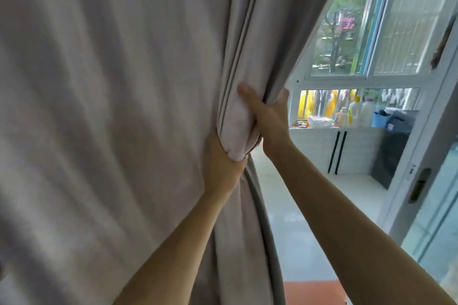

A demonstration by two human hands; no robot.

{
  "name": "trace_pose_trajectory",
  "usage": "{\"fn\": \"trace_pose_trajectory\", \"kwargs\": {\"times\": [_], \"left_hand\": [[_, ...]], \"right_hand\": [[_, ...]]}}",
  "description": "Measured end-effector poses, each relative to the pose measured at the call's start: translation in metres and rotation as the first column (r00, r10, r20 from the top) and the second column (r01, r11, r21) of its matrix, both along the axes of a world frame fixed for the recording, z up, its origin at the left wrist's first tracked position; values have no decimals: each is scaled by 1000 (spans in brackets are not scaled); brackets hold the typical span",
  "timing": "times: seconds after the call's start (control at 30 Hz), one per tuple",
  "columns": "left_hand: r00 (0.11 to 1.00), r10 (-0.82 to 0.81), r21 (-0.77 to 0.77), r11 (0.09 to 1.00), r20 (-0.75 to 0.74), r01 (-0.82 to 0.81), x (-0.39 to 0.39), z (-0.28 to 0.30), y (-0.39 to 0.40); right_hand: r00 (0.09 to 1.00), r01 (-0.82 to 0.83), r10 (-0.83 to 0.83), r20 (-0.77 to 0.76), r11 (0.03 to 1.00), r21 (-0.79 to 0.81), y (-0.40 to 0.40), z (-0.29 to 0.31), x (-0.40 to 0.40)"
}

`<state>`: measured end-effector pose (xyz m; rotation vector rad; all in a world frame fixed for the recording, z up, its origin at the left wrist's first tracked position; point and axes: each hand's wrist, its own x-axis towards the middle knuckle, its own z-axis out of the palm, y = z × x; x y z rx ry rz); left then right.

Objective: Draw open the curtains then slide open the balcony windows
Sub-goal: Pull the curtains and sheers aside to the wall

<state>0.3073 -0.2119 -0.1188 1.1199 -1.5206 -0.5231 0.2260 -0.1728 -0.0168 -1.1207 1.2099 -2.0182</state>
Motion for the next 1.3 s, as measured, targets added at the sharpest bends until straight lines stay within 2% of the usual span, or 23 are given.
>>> {"fn": "trace_pose_trajectory", "kwargs": {"times": [0.07, 0.17, 0.3, 0.43, 0.5, 0.57, 0.7, 0.8, 0.87, 0.93, 0.97, 1.0, 1.03, 1.1, 1.13, 1.17, 1.2, 1.23, 1.3], "left_hand": [[980, 94, -62, 995, 176, -84, 2, 5, -4], [912, 173, -113, 984, 372, -140, 17, 10, -10], [889, 214, -131, 976, 405, -175, 65, 26, -16], [811, 364, -177, 931, 458, -318, 169, 39, -40], [800, 395, -150, 918, 451, -368, 236, 36, -52], [786, 396, -126, 915, 474, -384, 287, 23, -60], [667, 388, -137, 908, 636, -397, 393, -4, -71], [569, 429, -139, 866, 702, -481, 446, -3, -75], [567, 447, -142, 854, 692, -500, 458, -3, -71], [660, 422, -105, 880, 621, -464, 461, -1, -60], [701, 412, -129, 898, 582, -421, 463, -1, -49], [691, 434, -230, 899, 579, -372, 464, -1, -37], [646, 507, -408, 858, 571, -313, 463, -1, -23], [599, 636, -739, 666, 486, -107, 467, 3, 3], [585, 678, -814, 579, 445, -51, 470, 6, 10], [584, 699, -831, 552, 413, -72, 471, 12, 13], [603, 694, -782, 598, 394, -178, 471, 17, 12], [643, 664, -656, 684, 380, -319, 469, 22, 9], [737, 588, -290, 807, 333, -514, 462, 28, -1]], "right_hand": [[975, 220, -220, 4, 970, -103, -8, 23, -6], [897, 386, -405, -177, 913, -132, -28, 48, 15], [751, 474, -461, -472, 875, -100, -50, 66, 73], [765, 387, -377, -523, 917, -95, -80, 83, 180], [780, 255, -279, -560, 959, -122, -91, 79, 250], [747, 146, -177, -640, 984, -102, -98, 68, 307], [696, -21, -21, -718, 999, -49, -103, 42, 416], [751, -73, 20, -660, 996, -52, -105, 36, 453], [810, -81, 24, -585, 994, -72, -103, 32, 458], [863, -60, 3, -505, 993, -97, -99, 26, 454], [880, -54, -3, -474, 993, -106, -98, 25, 452], [891, -49, -3, -454, 993, -104, -97, 24, 448], [898, -50, 5, -439, 995, -91, -97, 23, 442], [910, -81, 53, -410, 995, -51, -97, 24, 434], [913, -109, 89, -398, 994, -28, -96, 24, 432], [913, -138, 122, -388, 990, -12, -95, 23, 430], [911, -172, 160, -381, 985, 2, -93, 23, 430], [905, -213, 204, -372, 977, 16, -90, 22, 432], [895, -291, 282, -345, 956, 26, -85, 21, 437]]}}
